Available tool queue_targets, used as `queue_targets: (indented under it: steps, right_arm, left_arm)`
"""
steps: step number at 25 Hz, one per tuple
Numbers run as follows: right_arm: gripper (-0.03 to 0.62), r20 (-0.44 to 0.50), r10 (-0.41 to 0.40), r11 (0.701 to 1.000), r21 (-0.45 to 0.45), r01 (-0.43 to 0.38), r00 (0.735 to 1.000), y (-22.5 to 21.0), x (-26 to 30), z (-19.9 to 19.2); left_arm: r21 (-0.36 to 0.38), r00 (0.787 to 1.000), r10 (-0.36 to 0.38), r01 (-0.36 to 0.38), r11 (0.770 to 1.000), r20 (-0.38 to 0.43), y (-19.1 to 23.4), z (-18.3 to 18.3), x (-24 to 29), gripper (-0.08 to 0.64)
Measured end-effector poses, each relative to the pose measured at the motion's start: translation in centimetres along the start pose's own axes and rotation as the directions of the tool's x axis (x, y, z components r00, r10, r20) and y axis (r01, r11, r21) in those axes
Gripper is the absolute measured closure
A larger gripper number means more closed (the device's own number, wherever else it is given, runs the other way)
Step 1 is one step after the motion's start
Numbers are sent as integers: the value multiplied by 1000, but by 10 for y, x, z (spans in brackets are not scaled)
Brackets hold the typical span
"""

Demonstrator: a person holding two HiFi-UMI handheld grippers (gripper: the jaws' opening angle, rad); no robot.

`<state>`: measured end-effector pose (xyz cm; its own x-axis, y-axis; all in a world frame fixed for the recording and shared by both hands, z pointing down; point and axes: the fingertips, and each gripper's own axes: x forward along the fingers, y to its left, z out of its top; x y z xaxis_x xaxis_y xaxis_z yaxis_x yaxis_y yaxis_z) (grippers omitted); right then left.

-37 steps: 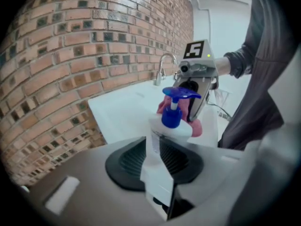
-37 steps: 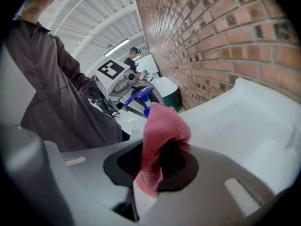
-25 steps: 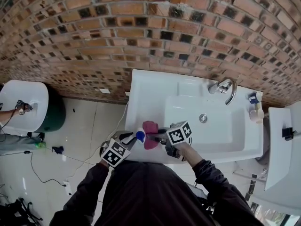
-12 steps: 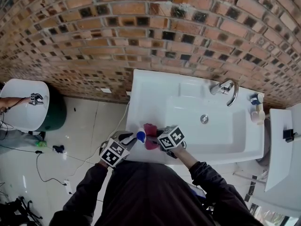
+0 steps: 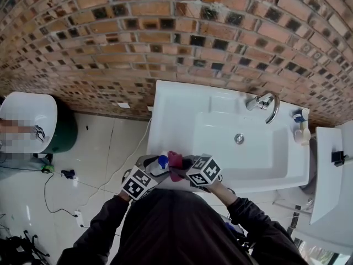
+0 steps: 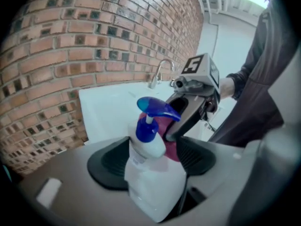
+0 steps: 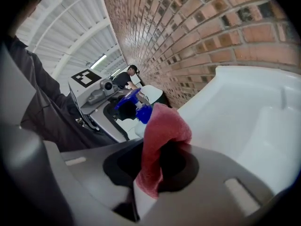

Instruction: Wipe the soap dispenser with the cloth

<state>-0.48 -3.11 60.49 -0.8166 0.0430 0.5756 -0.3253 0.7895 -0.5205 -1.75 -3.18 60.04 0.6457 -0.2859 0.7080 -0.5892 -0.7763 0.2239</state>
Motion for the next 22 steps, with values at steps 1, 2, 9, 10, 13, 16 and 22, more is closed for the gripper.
queue_targets:
  steps: [1,2,9,10,13,16,22]
  right_arm:
    - [528,1,-2,1000,-11,2,1000,3,0,-1]
    - [528,2,-6,1000,-18,6,1000,4,0,-2]
    - [526,-12,-10,999,-50,10,1000,-4,-13,-1]
    - [526,-17,-31,997,-68,30,999,-10,-18,1]
    - [526,-38,-106,981,-165,98,994,-30,-30,8]
    - [526,-42,-127,956,-271,111,991,-39,-35,18]
    - [526,-153,-79,894,-448,2,985,-37,-8,12]
  left_arm:
    - [5,1000,-1,1,1000,-5,-1,0,1,228]
    - [15,1000,1,-1,1000,-13,-1,-2,2,227]
    - [84,999,9,-6,996,-33,6,-3,3,314]
    - [98,999,-4,8,995,-35,5,-3,4,318]
    - [142,998,-47,54,988,-47,4,-3,5,324]
    - [175,994,-91,99,980,-54,4,-3,6,325]
    - [194,991,-122,132,972,-63,4,-3,6,325]
